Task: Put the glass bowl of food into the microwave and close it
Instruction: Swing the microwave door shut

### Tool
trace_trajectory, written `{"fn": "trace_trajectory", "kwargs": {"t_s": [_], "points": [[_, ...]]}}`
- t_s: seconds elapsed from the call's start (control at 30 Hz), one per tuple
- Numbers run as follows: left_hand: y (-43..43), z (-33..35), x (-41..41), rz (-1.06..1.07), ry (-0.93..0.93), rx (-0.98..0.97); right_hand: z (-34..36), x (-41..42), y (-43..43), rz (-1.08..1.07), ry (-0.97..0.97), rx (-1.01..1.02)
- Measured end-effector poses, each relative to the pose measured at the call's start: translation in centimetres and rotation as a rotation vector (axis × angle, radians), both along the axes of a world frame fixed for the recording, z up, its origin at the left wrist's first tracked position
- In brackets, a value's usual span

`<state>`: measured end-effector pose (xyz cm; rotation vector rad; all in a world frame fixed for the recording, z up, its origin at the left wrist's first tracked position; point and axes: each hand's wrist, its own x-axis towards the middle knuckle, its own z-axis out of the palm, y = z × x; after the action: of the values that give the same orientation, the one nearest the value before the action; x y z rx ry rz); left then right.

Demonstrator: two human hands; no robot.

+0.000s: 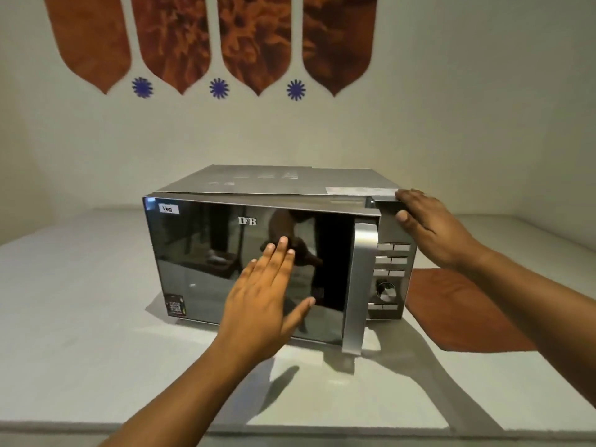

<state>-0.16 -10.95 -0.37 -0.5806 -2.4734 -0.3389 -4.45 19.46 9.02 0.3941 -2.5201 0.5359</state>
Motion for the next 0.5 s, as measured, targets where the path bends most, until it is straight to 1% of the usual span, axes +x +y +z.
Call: {"fn": "trace_trajectory", "kwargs": {"t_s": [0.13,0.27,0.37,0.5], "points": [[-0.4,-0.6,-2.8,0.020,-0.059,-0.078,-1.0,0.1,-0.9,-0.146,-0.015,0.134],[-0.2,-1.7,-3.8,0.008,-0.068,-0.070,-2.0,0.0,-2.0,-0.257,0.025,0.233],[-0.3,-2.4,-4.0,0.000,-0.055,-0.050,-2.4,-0.2,-2.4,-0.291,0.058,0.240],[-0.8,-2.6,-5.0,-0.021,-0.026,-0.075,-2.6,-0.4,-2.6,-0.322,0.065,0.227]]}}
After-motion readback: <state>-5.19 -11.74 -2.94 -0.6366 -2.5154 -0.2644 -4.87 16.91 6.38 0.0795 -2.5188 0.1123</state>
